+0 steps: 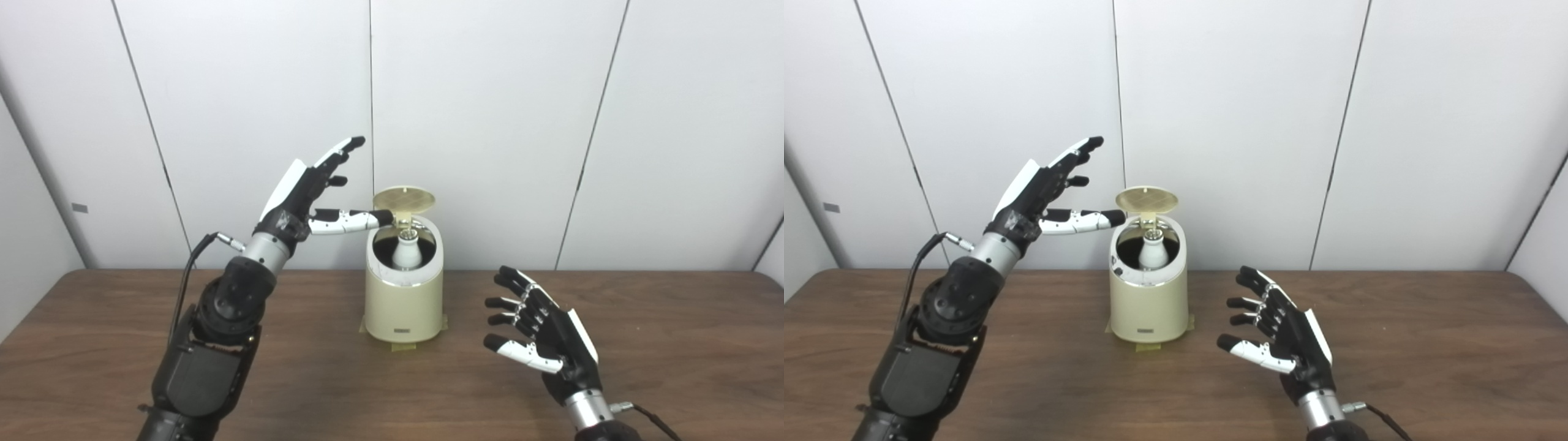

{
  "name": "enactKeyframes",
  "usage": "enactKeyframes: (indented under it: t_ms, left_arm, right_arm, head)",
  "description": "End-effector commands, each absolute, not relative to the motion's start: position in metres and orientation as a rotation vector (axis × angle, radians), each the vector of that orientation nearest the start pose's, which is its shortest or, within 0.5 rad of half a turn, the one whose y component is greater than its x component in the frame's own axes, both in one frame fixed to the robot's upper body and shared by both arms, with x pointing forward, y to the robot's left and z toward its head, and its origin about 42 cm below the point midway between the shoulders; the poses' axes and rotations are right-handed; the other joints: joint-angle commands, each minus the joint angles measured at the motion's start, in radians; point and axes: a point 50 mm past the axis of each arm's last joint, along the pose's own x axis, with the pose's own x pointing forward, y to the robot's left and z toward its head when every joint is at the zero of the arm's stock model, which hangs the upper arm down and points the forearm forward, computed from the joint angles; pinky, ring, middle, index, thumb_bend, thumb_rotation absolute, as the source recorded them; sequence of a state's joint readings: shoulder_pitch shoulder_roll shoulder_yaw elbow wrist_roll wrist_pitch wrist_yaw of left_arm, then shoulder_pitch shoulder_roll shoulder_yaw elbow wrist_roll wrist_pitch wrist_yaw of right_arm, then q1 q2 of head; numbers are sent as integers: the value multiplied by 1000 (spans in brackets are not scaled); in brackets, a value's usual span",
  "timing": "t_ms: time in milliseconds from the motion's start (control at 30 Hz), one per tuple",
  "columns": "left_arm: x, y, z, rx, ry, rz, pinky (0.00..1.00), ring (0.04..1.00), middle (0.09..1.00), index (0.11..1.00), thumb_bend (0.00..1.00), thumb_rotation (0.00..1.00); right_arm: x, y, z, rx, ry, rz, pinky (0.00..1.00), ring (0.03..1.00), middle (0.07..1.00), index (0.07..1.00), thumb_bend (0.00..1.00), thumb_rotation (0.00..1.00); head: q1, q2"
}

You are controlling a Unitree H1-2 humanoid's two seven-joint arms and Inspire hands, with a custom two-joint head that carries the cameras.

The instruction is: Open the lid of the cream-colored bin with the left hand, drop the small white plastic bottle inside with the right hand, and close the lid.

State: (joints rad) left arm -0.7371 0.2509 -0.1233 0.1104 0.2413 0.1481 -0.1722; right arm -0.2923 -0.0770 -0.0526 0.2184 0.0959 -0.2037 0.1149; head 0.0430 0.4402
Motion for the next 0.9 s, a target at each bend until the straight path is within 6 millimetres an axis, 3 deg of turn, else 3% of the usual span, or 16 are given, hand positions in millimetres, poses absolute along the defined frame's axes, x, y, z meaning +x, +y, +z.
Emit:
enactKeyframes:
  t_ms: [0, 233, 300, 433, 600, 867]
  left_arm:
    - [473, 184, 373, 639, -532, -243, 849, 972, 988, 973, 992, 363]
    - [488, 177, 383, 891, -517, -349, 959, 999, 986, 933, 972, 383]
    - [490, 177, 382, 922, -503, -371, 925, 997, 965, 918, 986, 361]
    - [486, 175, 376, 1005, -502, -395, 844, 957, 911, 854, 999, 346]
    - [479, 176, 367, 1114, -493, -441, 941, 998, 875, 821, 1000, 353]
    - [473, 179, 355, 1185, -513, -474, 981, 1000, 863, 817, 1000, 380]
  right_arm:
    - [385, -225, 165, 31, -361, 113, 591, 705, 844, 827, 915, 264]
    - [384, -221, 169, 40, -366, 113, 568, 692, 835, 821, 905, 250]
    - [384, -220, 170, 43, -365, 112, 581, 690, 836, 820, 909, 249]
    - [383, -218, 171, 30, -373, 116, 572, 689, 837, 823, 898, 247]
    - [384, -216, 171, 34, -377, 119, 570, 678, 833, 821, 907, 248]
    - [384, -212, 173, 36, -376, 114, 577, 664, 829, 817, 918, 248]
  head:
    - [1, 0]
    - [-10, -1]
    - [-11, 0]
    - [-11, 0]
    - [-12, 3]
    - [-21, 4]
